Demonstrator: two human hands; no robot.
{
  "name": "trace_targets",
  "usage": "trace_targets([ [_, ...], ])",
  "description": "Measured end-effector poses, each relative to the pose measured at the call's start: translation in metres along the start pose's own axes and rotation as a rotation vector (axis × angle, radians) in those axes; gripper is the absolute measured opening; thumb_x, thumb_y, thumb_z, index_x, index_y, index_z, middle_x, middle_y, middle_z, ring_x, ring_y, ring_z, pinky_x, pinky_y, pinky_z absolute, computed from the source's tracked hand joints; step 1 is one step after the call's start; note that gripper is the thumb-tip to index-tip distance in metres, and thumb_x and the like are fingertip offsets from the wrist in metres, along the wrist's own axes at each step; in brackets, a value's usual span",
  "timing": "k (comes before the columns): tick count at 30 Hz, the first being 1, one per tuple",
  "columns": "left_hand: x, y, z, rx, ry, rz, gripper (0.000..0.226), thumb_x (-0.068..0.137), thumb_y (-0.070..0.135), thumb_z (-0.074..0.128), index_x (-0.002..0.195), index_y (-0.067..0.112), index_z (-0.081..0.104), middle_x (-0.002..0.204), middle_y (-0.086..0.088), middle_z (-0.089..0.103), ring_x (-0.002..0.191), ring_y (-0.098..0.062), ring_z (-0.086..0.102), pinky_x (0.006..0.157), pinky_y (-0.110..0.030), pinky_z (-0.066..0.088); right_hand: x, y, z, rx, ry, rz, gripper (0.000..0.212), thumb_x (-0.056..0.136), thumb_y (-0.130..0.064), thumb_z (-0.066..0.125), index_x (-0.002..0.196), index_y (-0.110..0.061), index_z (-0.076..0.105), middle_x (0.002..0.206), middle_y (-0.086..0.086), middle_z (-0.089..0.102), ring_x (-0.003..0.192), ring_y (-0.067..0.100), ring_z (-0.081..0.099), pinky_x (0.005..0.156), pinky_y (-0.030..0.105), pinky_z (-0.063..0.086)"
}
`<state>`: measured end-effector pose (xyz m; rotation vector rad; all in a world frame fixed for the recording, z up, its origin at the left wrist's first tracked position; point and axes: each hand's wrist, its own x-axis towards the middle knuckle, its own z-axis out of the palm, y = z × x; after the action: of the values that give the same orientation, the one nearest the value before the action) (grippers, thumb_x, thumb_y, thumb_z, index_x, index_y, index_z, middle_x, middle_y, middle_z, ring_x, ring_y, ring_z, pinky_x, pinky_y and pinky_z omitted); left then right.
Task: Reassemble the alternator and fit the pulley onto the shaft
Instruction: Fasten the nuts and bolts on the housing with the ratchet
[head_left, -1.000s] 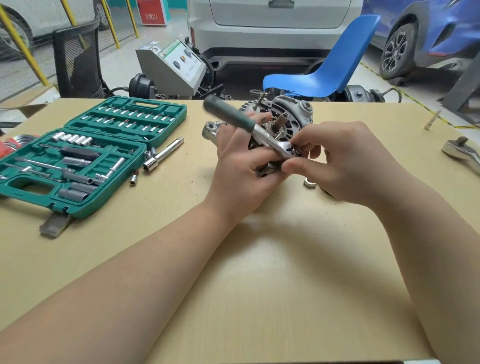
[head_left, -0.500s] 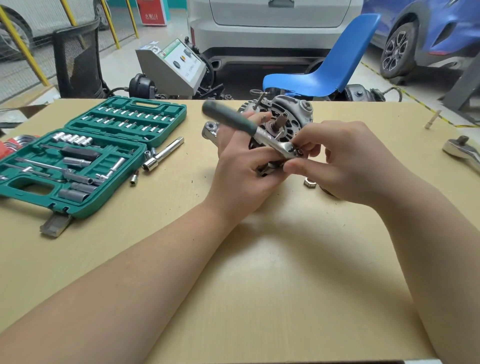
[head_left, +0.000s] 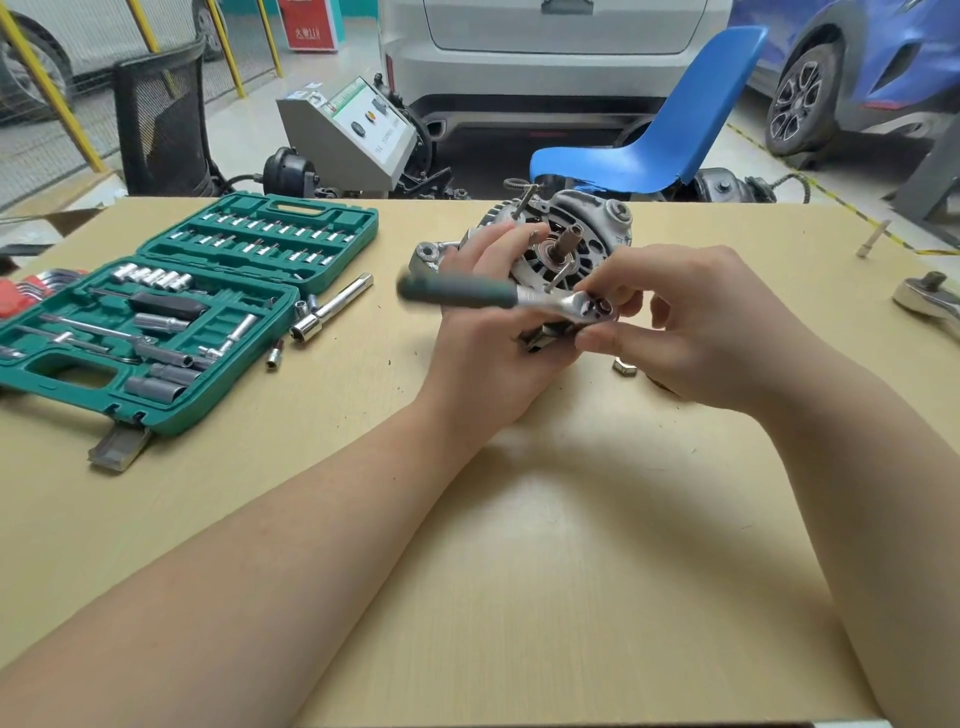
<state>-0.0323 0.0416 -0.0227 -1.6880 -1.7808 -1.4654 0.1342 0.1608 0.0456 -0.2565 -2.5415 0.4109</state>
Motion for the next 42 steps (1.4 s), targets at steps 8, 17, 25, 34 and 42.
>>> trace_targets([
  [8,0.000,-0.001,-0.001,-0.065,0.043,-0.005,0.035,0.085,0.026,0.092,0.118,0.024,0.081,0.147,-0.011,0.058,0.146,-0.030,0.044,0.122,-0.061,0.035,-0.001,-0.003,0.004,0.023,0.052,0.036,0.026,0.082,-0.044,0.075,0.099,-0.024,0.072,0.076,-0.013,0.061,0.066,-0.002,0.055,0.061,0.027,0.038],
  [17,0.000,-0.005,-0.001,-0.010,-0.019,-0.025,0.031,0.089,0.033,0.089,0.115,0.016,0.084,0.150,-0.016,0.058,0.149,-0.032,0.041,0.121,-0.061,0.032,-0.001,0.004,-0.004,0.035,-0.024,0.026,0.029,0.084,-0.037,0.083,0.109,-0.025,0.075,0.082,-0.008,0.065,0.076,0.007,0.058,0.065,0.028,0.043],
  [25,-0.002,0.002,-0.003,0.038,-0.032,0.027,0.020,0.092,0.028,0.083,0.085,0.009,0.086,0.146,-0.024,0.061,0.144,-0.049,0.045,0.112,-0.071,0.037,-0.002,-0.005,0.001,-0.046,0.036,-0.068,0.037,0.086,-0.042,0.080,0.119,-0.028,0.074,0.105,-0.007,0.066,0.089,0.015,0.057,0.070,0.042,0.051],
  [34,-0.001,0.000,-0.006,0.027,-0.052,0.062,0.007,0.093,0.023,0.084,0.095,0.017,0.087,0.149,-0.022,0.058,0.145,-0.043,0.042,0.115,-0.069,0.034,-0.002,-0.016,-0.006,-0.142,0.004,-0.229,0.013,0.089,-0.018,0.081,0.102,-0.020,0.081,0.105,-0.003,0.071,0.092,0.026,0.066,0.075,0.045,0.054],
  [42,-0.004,0.001,-0.001,0.012,-0.014,-0.066,0.030,0.086,0.028,0.091,0.113,0.018,0.082,0.151,-0.017,0.056,0.151,-0.038,0.039,0.121,-0.070,0.029,-0.004,-0.021,-0.006,-0.154,0.015,-0.179,0.014,0.088,-0.019,0.079,0.102,-0.020,0.081,0.094,-0.001,0.071,0.076,0.024,0.063,0.069,0.042,0.054],
])
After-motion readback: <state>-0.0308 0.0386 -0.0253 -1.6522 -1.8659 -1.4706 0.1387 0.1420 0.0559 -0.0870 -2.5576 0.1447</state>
